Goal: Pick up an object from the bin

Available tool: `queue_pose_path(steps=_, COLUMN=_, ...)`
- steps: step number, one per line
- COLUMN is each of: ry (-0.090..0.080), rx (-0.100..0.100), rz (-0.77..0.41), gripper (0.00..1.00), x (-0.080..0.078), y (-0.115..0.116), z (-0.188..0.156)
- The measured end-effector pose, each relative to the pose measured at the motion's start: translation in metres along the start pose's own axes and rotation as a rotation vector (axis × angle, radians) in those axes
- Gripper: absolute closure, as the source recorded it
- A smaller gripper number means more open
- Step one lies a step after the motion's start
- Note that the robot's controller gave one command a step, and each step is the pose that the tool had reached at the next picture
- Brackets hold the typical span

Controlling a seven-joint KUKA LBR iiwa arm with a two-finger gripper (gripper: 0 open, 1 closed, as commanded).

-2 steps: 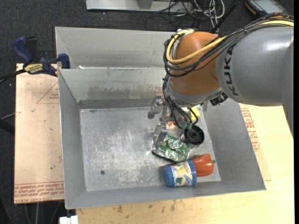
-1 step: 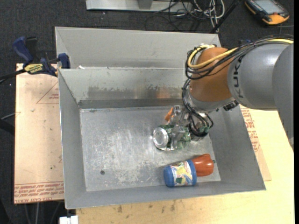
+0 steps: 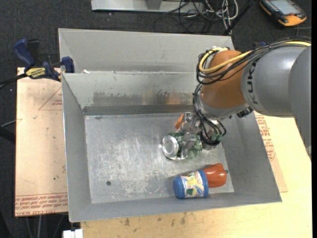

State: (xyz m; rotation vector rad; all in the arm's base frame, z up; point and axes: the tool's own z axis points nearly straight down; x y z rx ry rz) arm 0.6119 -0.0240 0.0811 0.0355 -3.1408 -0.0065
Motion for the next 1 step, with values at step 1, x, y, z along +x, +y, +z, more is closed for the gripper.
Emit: queue_pose_path(steps=1, ry=-0.014, rx=0.005, rz=-0.007, gripper=1.0, x=-0.0107, y=-0.0047, z=-0.1777)
